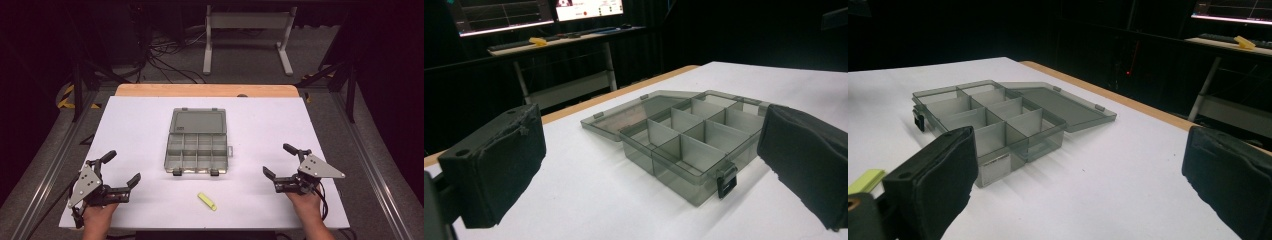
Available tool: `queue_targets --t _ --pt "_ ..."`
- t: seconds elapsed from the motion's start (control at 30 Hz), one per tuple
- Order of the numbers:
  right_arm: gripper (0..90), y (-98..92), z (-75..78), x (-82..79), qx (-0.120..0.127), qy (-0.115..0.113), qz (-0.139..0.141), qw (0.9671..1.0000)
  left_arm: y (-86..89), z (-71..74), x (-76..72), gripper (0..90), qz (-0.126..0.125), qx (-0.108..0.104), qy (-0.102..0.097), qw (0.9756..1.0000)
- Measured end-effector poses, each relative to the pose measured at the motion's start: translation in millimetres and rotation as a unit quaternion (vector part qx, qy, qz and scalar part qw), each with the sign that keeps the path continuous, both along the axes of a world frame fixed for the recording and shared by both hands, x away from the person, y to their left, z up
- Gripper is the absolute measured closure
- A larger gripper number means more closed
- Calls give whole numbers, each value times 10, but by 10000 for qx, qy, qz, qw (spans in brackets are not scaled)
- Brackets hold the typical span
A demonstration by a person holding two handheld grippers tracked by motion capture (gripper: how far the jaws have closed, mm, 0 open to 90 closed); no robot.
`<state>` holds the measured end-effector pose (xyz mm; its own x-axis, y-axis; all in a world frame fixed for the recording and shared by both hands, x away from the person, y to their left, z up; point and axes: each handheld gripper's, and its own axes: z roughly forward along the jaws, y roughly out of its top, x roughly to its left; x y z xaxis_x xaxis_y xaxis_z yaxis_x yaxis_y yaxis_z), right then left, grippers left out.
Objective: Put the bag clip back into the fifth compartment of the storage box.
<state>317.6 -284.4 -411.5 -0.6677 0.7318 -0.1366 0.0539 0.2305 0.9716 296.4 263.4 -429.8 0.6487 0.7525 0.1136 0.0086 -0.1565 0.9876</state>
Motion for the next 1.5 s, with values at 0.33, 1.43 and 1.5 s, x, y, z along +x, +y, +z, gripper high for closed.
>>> queue_targets --t 0.33,1.43,1.5 --pt "23 28 -16 6 -37 43 72 10000 4 11 -5 0 -64 -151 104 9998" --pt "23 53 -67 54 -55 267 142 9995 -652 449 241 6 -978 -244 270 9945" --pt "23 55 -69 55 -66 279 149 9995 -741 463 251 6 -1033 -199 208 9942"
